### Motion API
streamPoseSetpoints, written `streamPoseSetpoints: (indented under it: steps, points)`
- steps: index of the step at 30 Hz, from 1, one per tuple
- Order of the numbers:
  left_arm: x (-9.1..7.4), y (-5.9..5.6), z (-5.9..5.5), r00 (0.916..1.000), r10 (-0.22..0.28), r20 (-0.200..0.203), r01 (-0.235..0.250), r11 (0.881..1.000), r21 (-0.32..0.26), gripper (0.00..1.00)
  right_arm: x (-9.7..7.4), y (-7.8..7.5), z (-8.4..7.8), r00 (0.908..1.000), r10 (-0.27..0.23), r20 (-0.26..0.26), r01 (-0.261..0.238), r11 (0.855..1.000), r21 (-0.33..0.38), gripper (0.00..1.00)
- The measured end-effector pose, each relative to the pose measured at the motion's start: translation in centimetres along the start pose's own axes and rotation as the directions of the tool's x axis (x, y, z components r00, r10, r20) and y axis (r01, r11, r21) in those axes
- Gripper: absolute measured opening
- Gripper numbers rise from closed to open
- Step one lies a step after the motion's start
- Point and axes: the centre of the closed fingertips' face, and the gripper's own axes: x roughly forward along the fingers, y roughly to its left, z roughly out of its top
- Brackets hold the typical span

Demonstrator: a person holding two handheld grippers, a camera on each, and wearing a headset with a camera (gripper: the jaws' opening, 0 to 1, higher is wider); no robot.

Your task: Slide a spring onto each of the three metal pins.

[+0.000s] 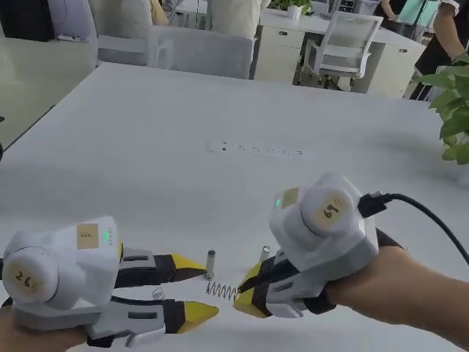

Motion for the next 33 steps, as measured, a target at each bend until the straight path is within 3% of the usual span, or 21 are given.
streamPoseSetpoints:
  steps: [5, 14, 19, 33]
  points:
    - [0.2, -0.7, 0.0, 0.9994, -0.034, -0.003, 0.034, 0.999, 0.0, 0.18, 0.0, 0.9, -0.3, 0.9989, 0.044, -0.014, -0.045, 0.998, -0.048, 0.06]
    - [0.4, -1.9, 0.1, 0.996, -0.088, -0.01, 0.088, 0.996, 0.01, 0.13, -0.2, 1.4, 0.0, 0.9976, 0.068, -0.011, -0.069, 0.989, -0.13, 0.06]
    - [0.6, -2.2, 0.1, 0.9947, -0.102, -0.014, 0.102, 0.995, 0.015, 0.1, -0.4, 1.5, 0.0, 0.9973, 0.072, -0.014, -0.073, 0.981, -0.179, 0.06]
    - [0.7, -2.3, -0.2, 0.993, -0.114, -0.028, 0.115, 0.993, 0.026, 0.05, -0.5, 1.9, 0.3, 0.9958, 0.09, -0.017, -0.092, 0.968, -0.235, 0.06]
